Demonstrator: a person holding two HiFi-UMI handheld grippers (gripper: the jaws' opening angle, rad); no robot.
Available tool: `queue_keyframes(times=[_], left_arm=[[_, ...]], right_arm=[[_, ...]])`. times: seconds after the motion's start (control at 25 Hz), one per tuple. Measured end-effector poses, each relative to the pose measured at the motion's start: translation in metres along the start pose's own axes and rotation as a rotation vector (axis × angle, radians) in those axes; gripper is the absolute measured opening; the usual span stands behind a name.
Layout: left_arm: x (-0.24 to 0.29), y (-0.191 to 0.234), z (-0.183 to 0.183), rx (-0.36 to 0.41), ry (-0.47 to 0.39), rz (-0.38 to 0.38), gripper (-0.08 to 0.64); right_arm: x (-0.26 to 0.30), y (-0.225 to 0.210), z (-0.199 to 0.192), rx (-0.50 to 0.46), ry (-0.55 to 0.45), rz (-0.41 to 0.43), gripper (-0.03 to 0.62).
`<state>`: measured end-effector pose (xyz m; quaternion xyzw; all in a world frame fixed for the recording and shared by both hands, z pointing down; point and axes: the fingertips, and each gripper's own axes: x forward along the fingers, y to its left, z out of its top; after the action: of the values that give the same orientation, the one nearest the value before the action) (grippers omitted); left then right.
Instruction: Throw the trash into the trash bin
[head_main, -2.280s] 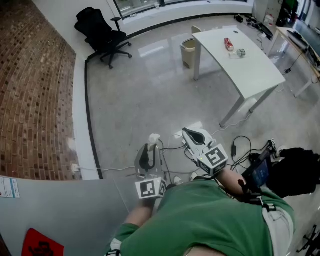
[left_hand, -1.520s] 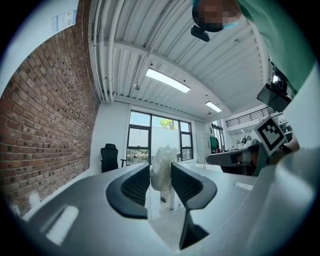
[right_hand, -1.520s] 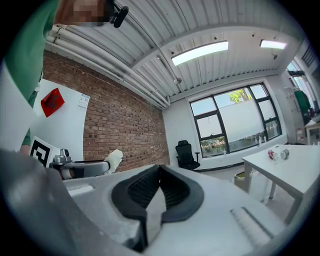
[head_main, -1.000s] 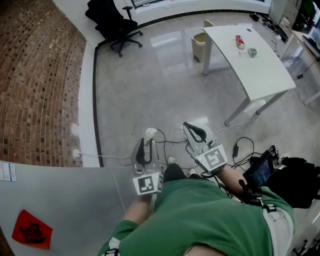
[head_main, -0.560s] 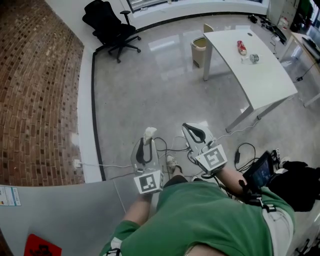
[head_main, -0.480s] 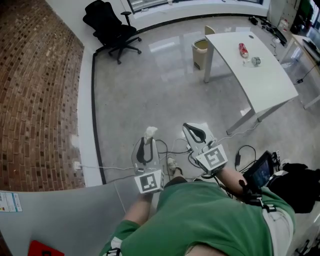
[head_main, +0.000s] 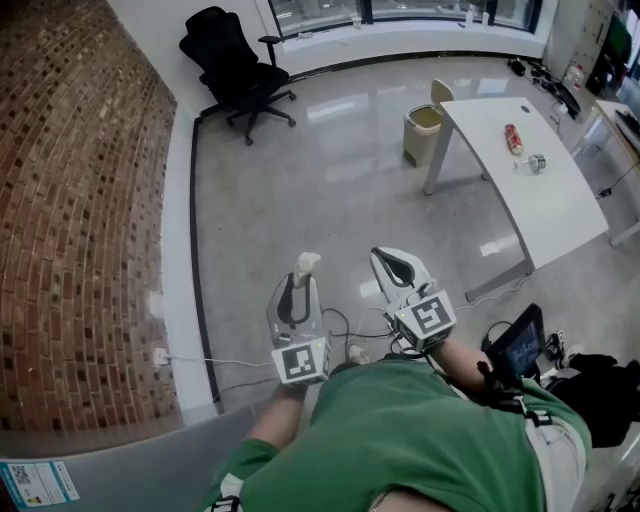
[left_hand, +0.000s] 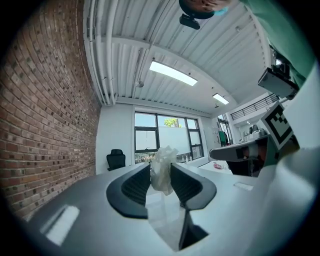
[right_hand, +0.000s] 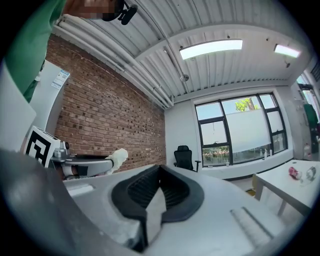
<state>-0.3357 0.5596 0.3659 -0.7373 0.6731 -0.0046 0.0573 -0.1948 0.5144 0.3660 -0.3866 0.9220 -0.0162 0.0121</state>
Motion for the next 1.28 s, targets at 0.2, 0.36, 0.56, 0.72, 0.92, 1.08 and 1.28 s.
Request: queue_keyframes(times=[0.2,0.36,0.56,0.72,0.92,1.08,1.28], left_arm=[[0.02,0.034,-0.004,-0.01,0.0,-0.002,0.134],[0.026,0.053,-0.005,-0.026,-0.006,0.011,0.133],[0.035,0.073,-0.007,-0.038,-0.013,0.039,0.133],[0.049,0.09,-0.011,-0.05,-0.008,0.057,0.133],[0.08,0.113,-0.021,-0.061,0.007,0.066,0.133],[0.124,0.129,-0.031,-0.063,0.02,0.05,0.133],[0.197,0.141,-0.03,-0.062,0.02,0.026,0.133]], right_arm=[[0.042,0.005,0.001,0.012,-0.011,-0.007,0.003],[0.062,0.007,0.002,0.019,0.004,-0.002,0.004],[0.091,0.009,0.005,0.021,0.01,0.015,0.004],[0.12,0.009,0.002,0.006,0.02,0.056,0.003],[0.162,0.001,-0.004,0.019,0.016,0.075,0.003],[0.204,-0.021,-0.012,0.037,0.017,0.065,0.003],[0.256,-0.063,-0.006,0.075,0.022,0.056,0.003]])
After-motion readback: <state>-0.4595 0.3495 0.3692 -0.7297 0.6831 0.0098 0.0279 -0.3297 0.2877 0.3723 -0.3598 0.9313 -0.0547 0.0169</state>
